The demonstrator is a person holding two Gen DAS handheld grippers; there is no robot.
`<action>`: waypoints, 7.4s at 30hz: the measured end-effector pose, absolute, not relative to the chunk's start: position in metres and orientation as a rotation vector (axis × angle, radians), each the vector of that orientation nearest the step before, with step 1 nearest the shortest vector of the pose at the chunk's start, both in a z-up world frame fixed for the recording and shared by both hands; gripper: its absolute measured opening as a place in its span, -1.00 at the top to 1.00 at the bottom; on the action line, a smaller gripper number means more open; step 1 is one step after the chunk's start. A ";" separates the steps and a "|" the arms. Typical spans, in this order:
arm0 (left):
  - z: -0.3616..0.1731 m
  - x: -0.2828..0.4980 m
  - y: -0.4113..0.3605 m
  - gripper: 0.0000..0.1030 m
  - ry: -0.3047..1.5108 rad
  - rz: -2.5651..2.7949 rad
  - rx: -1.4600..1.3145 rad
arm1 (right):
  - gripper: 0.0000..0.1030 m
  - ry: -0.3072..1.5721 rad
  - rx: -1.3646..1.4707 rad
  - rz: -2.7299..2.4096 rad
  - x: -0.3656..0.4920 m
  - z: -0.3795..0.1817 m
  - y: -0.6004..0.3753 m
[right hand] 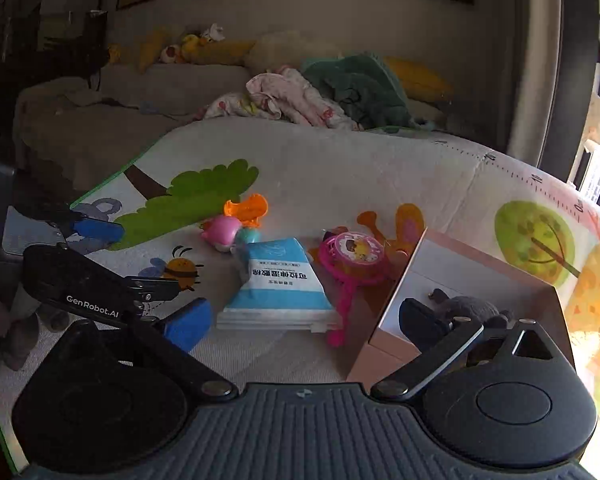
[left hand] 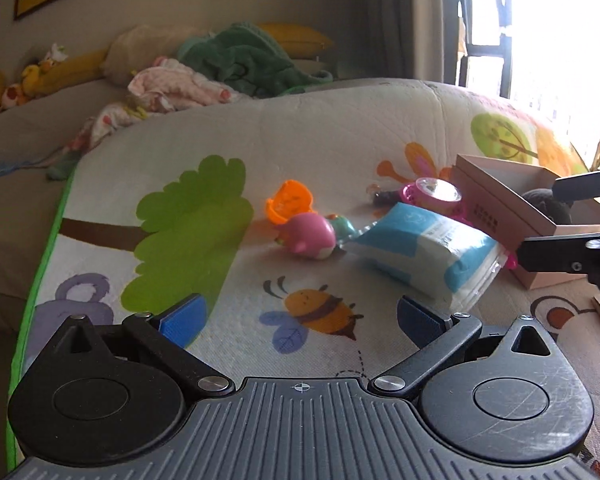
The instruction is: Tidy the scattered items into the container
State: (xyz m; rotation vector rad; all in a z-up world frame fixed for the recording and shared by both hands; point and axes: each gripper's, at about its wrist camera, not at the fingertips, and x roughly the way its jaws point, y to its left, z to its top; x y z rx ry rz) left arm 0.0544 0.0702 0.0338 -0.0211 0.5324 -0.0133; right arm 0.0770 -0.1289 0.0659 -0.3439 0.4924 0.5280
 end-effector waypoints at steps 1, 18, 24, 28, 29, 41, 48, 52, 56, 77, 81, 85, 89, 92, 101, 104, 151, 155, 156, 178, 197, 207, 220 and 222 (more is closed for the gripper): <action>0.035 0.052 0.076 -1.00 0.527 -0.013 -0.041 | -0.70 0.514 -0.367 0.541 0.091 0.065 -0.112; 0.036 0.033 0.099 -1.00 0.493 -0.159 -0.190 | -0.08 0.641 -0.602 0.704 0.085 0.031 -0.070; 0.043 0.033 0.070 -1.00 0.505 -0.282 -0.166 | -0.09 0.605 -0.726 0.802 0.011 0.033 -0.118; 0.043 0.034 0.038 -1.00 0.553 -0.401 -0.138 | -0.50 0.604 -0.689 0.733 -0.005 0.035 -0.148; 0.042 0.033 0.031 -1.00 0.563 -0.430 -0.131 | -0.53 0.610 -0.671 0.711 -0.007 0.035 -0.156; 0.035 -0.001 -0.042 -1.00 0.625 -0.602 0.074 | -0.82 0.643 -0.284 0.458 -0.009 0.044 -0.258; 0.047 -0.008 -0.056 -1.00 0.585 -0.565 0.135 | -1.00 0.697 0.112 0.132 0.036 0.026 -0.297; 0.049 -0.011 -0.067 -1.00 0.569 -0.567 0.193 | -0.99 0.726 0.085 0.040 0.057 0.005 -0.277; 0.043 -0.011 -0.079 -1.00 0.565 -0.566 0.266 | -0.88 0.752 0.021 0.005 0.065 -0.005 -0.266; 0.013 0.022 -0.108 -0.39 0.632 -0.621 0.314 | -0.66 0.565 -0.041 0.098 -0.004 0.019 -0.299; 0.021 0.012 -0.108 -0.26 0.601 -0.615 0.318 | -0.66 0.531 -0.064 0.106 -0.011 0.025 -0.297; 0.034 0.002 -0.105 -0.25 0.562 -0.606 0.311 | -0.66 0.495 -0.071 0.112 -0.020 0.036 -0.296; 0.048 -0.008 -0.104 -0.24 0.518 -0.594 0.314 | -0.66 0.452 -0.089 0.109 -0.030 0.050 -0.295; 0.058 -0.013 -0.103 -0.24 0.489 -0.587 0.315 | -0.66 0.420 -0.103 0.103 -0.037 0.060 -0.295; 0.083 -0.016 -0.101 -0.24 0.407 -0.570 0.308 | -0.66 0.330 -0.139 0.105 -0.051 0.086 -0.293; 0.093 -0.009 -0.104 -0.24 0.371 -0.563 0.313 | -0.66 0.312 -0.141 0.111 -0.050 0.092 -0.293; 0.034 0.105 -0.056 -0.99 0.526 -0.471 0.179 | -0.77 0.529 -0.024 0.189 0.165 0.072 -0.298; 0.018 0.090 -0.019 -0.99 0.599 -0.368 0.073 | -0.77 0.567 0.028 0.184 0.164 0.068 -0.291; 0.017 0.086 -0.011 -1.00 0.605 -0.354 0.044 | -0.77 0.587 0.059 0.181 0.166 0.065 -0.291; 0.018 0.074 0.021 -1.00 0.521 -0.331 -0.153 | -0.55 0.665 0.208 0.243 0.207 0.082 -0.269; 0.013 0.081 0.023 -1.00 0.569 -0.329 -0.179 | 0.39 0.748 0.267 0.109 0.202 0.057 -0.290; 0.012 0.081 0.021 -1.00 0.574 -0.295 -0.165 | 0.06 0.619 -0.240 0.355 0.171 0.081 -0.150; 0.014 0.078 0.028 -1.00 0.551 -0.305 -0.206 | -0.74 0.914 -0.410 0.323 0.294 0.041 -0.064; 0.014 0.077 0.028 -1.00 0.547 -0.305 -0.209 | -0.74 0.942 -0.426 0.304 0.302 0.034 -0.061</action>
